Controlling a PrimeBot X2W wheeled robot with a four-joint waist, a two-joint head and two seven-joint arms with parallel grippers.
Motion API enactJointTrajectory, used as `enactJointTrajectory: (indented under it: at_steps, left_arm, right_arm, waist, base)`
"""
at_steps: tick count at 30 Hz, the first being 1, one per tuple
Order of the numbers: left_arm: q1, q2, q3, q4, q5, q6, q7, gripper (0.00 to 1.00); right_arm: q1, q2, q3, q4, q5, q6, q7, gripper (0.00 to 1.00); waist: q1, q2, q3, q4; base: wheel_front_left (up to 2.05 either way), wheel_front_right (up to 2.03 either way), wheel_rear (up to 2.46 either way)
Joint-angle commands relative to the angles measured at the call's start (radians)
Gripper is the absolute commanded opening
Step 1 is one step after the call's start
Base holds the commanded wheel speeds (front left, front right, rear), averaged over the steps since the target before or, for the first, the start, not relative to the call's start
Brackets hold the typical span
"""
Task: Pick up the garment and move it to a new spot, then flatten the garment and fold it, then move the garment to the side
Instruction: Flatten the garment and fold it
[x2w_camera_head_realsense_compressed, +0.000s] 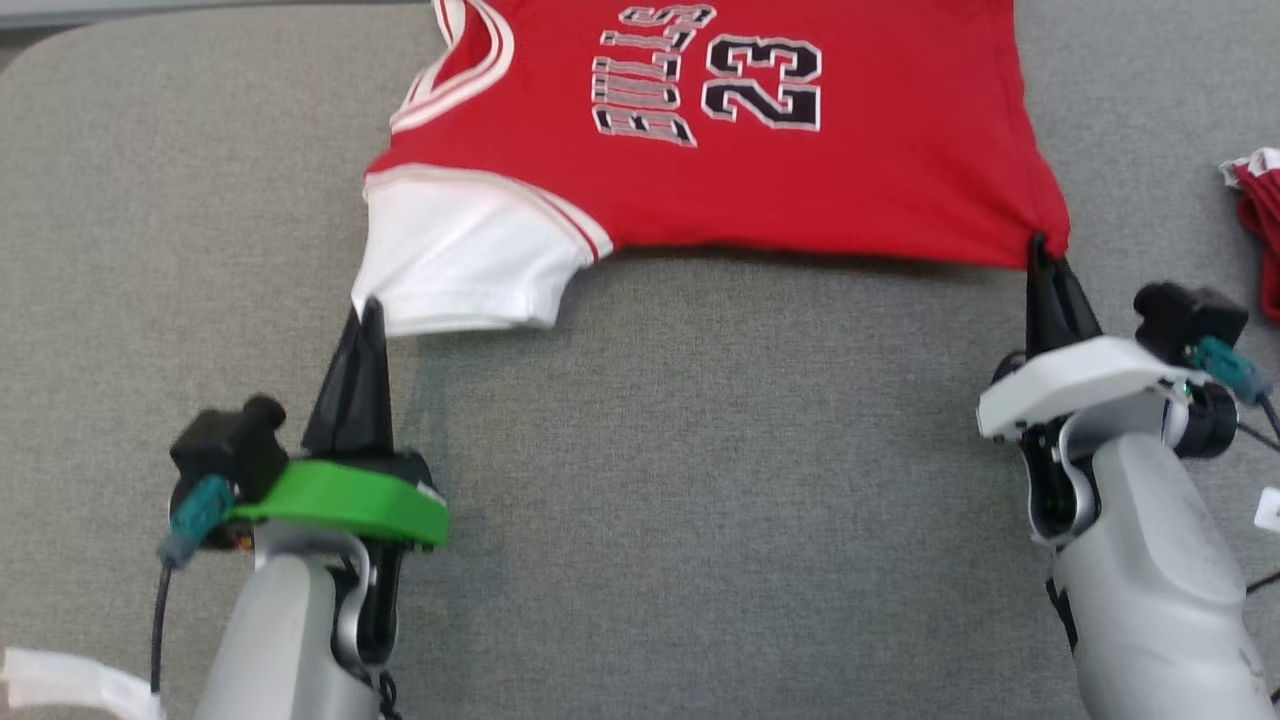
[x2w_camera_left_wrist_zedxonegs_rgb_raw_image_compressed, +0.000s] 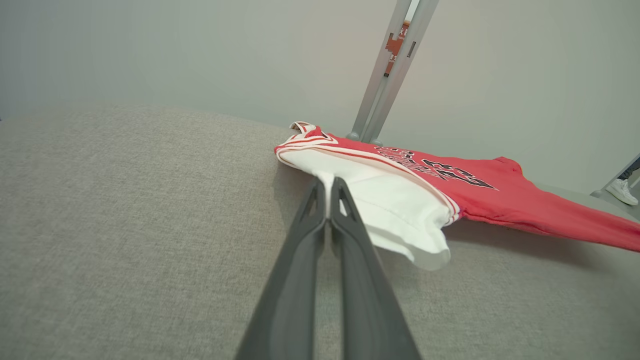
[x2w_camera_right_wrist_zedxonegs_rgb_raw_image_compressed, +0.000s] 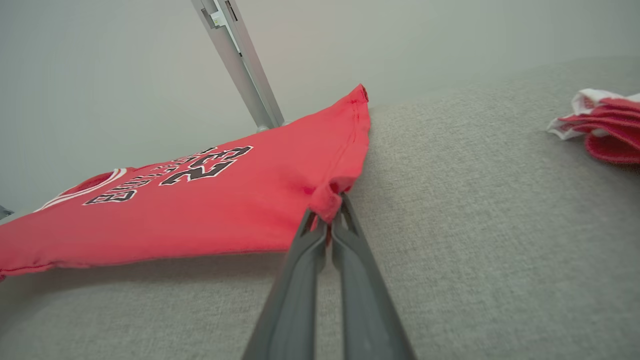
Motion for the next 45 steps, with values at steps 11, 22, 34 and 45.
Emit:
enactJointTrajectory:
  at_steps: [11, 22, 34, 45]
  left_arm:
    - [0.46, -0.009, -0.081, -0.256, -0.014, 0.082, 0.019, 0.0]
    - [0.619, 0.011, -0.132, -0.439, 0.006, 0.143, 0.11, 0.0]
    - [0.555, 0.022, -0.146, -0.357, 0.001, 0.132, 0.137, 0.0]
    - [0.306, 0.022, -0.153, -0.227, 0.04, 0.107, 0.098, 0.0]
  right_arm:
    - [0.445, -0.015, 0.017, -0.224, 0.127, -0.002, -0.003, 0.0]
    - [0.636, 0.005, -0.025, -0.383, 0.146, -0.002, 0.071, 0.0]
    - [0.59, 0.009, 0.004, -0.299, 0.175, -0.002, 0.093, 0.0]
    - [0.469, 0.009, 0.042, -0.266, 0.228, -0.002, 0.093, 0.0]
  waist:
    - [0.0, 0.0, -0.311, 0.029]
    - [0.0, 0.0, -0.324, 0.026]
    - [0.0, 0.0, -0.301, 0.003]
    - [0.0, 0.0, -0.225, -0.037]
  base:
    - [0.0, 0.0, 0.0]
    - [0.0, 0.0, 0.0]
    - [0.0, 0.0, 0.0]
    - [0.0, 0.0, 0.0]
